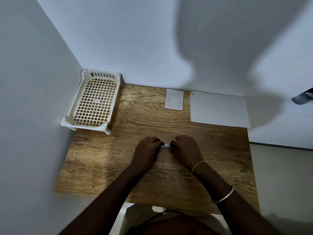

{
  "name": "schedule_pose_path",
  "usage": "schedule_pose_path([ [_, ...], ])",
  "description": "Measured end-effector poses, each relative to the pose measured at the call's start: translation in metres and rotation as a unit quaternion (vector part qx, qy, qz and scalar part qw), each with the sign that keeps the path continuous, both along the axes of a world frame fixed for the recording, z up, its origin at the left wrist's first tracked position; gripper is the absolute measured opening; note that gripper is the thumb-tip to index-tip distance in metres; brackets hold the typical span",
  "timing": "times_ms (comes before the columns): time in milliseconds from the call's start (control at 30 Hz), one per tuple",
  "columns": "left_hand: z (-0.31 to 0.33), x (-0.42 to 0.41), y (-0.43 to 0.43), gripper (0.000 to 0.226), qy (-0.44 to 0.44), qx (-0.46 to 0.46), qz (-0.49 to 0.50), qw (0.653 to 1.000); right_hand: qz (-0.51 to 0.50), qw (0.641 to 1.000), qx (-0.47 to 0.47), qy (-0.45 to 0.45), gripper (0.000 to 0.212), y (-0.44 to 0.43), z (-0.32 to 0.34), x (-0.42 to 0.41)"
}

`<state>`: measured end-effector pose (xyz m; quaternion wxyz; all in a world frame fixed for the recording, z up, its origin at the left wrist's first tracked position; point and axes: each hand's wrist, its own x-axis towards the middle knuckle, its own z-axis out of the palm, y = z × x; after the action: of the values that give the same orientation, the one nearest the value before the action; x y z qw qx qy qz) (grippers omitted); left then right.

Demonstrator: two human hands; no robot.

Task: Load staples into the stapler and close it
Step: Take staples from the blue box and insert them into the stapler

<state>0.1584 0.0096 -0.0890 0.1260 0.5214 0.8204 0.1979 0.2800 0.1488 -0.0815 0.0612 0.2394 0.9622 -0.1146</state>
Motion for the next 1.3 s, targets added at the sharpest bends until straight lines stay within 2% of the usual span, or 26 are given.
schedule_pose_path([
  [367,0.002,0.001,-0.002,0.025,-0.015,0.018,-0.045,0.999,0.014,0.999,-0.044,0.003,0.019,0.001,0.003,0.010],
  [533,0.007,-0.002,-0.003,0.025,-0.013,0.057,-0.069,0.996,0.012,0.997,-0.070,0.029,0.019,0.004,0.009,0.013],
  [800,0.030,-0.010,-0.003,0.041,-0.163,0.154,-0.003,0.975,-0.010,0.984,-0.113,0.135,0.013,0.003,0.038,0.019],
  [933,0.042,-0.009,-0.002,0.033,-0.263,0.231,0.046,0.936,-0.050,0.967,-0.155,0.196,0.011,0.001,0.062,0.018],
  [1033,0.054,-0.008,0.000,0.031,-0.303,0.278,0.079,0.908,-0.055,0.962,-0.161,0.215,0.012,-0.001,0.083,0.016],
  [1133,0.068,-0.007,0.003,0.035,-0.410,0.325,0.122,0.843,-0.051,0.958,-0.153,0.237,0.011,-0.002,0.109,0.014],
  [1300,0.093,-0.005,0.014,0.047,-0.551,0.387,0.120,0.730,-0.037,0.951,-0.136,0.276,0.015,-0.007,0.152,0.008],
])
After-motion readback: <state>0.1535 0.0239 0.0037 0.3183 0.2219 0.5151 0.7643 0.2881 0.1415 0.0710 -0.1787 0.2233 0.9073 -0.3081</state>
